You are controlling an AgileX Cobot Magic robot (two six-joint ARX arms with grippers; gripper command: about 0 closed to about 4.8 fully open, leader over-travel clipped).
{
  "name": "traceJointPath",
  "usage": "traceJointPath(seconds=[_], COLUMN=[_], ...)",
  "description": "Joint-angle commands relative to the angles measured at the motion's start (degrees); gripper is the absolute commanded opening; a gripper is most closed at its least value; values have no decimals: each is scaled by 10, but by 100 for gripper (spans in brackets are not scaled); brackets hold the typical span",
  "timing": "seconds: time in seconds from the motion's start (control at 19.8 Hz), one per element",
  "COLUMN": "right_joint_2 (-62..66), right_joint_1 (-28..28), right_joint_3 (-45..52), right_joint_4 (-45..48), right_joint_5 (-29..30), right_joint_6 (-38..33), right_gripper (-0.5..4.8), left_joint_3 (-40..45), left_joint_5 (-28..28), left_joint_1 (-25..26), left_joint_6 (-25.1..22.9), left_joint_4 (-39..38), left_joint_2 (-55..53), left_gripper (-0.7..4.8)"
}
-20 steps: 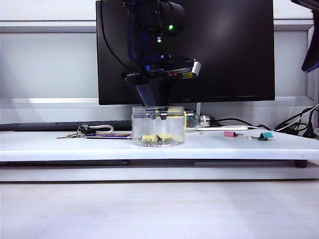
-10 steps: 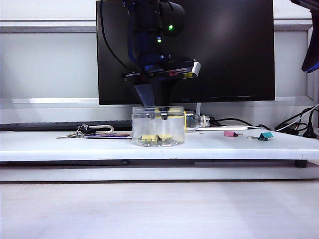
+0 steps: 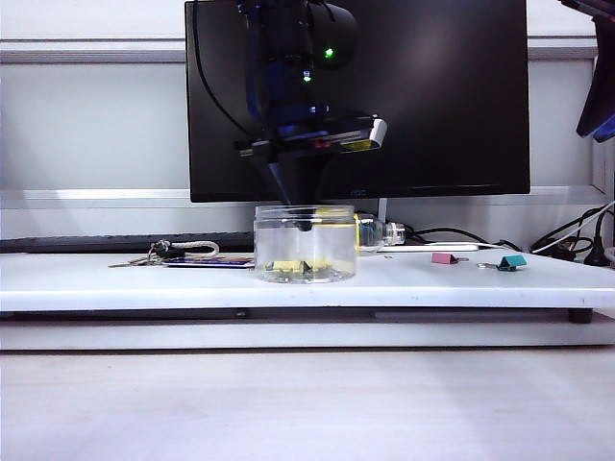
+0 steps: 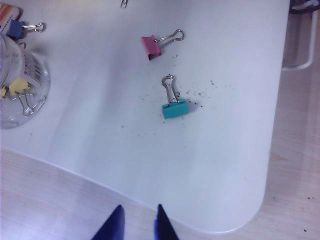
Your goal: Take the clips out of the round transparent plastic box and place them on the table.
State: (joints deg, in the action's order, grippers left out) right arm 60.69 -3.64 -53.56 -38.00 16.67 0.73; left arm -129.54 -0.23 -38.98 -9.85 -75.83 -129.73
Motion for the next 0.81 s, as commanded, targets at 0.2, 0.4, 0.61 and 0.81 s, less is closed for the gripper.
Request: traceJointPath(seconds=[0.2,0.4,0.61,0.81], right_joint_2=[-2,-2,-2,-2], right_joint_1=[0,0,0,0], right_joint_3=[-1,-1,-1,-1], right_joint_4=[5,5,5,5], right_joint_5=[2,2,2,2], right_joint_6=[-1,-1,-1,-1], right_gripper=[85,85,85,85], left_joint_3=[-2,-2,-2,-1], left_joint_5=[0,0,0,0], left_joint_1=[-1,-1,-1,0], left_joint_6=[-3,-1,46,81], left_joint_4=[2,-3,-9,-7], left_joint_2=[4,4,4,3], left_gripper=[12,13,26,26])
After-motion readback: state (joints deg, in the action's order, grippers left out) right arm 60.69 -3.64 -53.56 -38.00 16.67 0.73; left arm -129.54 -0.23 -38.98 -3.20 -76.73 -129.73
